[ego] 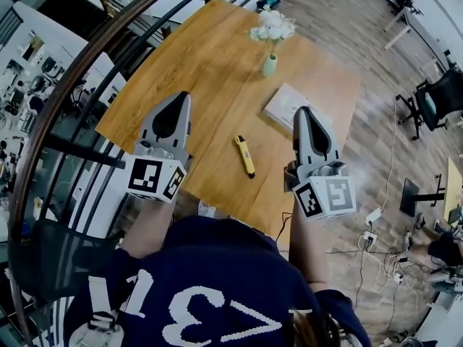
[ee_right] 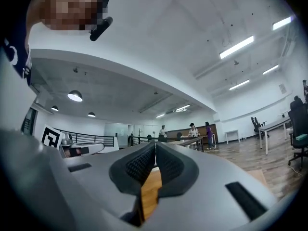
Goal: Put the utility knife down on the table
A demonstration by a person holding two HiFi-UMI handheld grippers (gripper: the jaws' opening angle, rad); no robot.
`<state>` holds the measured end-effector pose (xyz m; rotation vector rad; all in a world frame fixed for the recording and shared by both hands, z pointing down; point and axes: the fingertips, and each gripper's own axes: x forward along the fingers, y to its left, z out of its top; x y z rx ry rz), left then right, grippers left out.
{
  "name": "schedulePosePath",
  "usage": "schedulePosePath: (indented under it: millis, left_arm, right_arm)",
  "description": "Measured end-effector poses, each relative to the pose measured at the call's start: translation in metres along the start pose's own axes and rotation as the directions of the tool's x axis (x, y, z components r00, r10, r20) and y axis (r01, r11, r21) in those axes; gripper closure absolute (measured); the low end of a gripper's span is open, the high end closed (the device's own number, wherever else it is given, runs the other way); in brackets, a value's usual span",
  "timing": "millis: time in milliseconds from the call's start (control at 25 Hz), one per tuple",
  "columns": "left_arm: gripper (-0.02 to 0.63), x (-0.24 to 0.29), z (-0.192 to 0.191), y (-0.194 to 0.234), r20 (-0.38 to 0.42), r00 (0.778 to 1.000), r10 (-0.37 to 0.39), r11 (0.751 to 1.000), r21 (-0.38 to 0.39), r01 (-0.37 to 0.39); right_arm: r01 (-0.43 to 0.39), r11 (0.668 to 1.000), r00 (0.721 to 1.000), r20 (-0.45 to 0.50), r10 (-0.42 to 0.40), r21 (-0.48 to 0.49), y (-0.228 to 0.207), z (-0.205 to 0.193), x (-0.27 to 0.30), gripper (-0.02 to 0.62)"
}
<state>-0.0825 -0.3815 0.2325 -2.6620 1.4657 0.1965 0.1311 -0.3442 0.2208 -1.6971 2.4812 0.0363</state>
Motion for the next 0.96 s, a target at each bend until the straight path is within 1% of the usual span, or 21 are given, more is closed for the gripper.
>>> schedulePosePath:
  millis: [160, 680, 960]
  left_arm:
    - [0.591, -0.002, 0.005, -0.004, 0.002, 1.000, -0.008, 1.000, -0.004, 0.008]
    - [0.591, -0.004, -0.002, -0.019, -0.022, 1.000, -0.018, 1.000, -0.020, 0.018]
    - [0.591, 0.000, -0.002, -0.021, -0.020, 1.000, -0.022, 0.999, -0.025, 0.022]
  right_arm:
    - [0.000, 1.000, 1.000, 0.009, 0.000, -0.005, 0.003, 0.009, -0.005, 0.568]
    - [0.021, 1.000, 1.000, -0.016, -0.021, 0.002, -0.001, 0.002, -0.015, 0.566]
    - [0.018, 1.000, 1.000, -0.023, -0.018, -0.004, -0.002, 0.001, -0.013, 0.566]
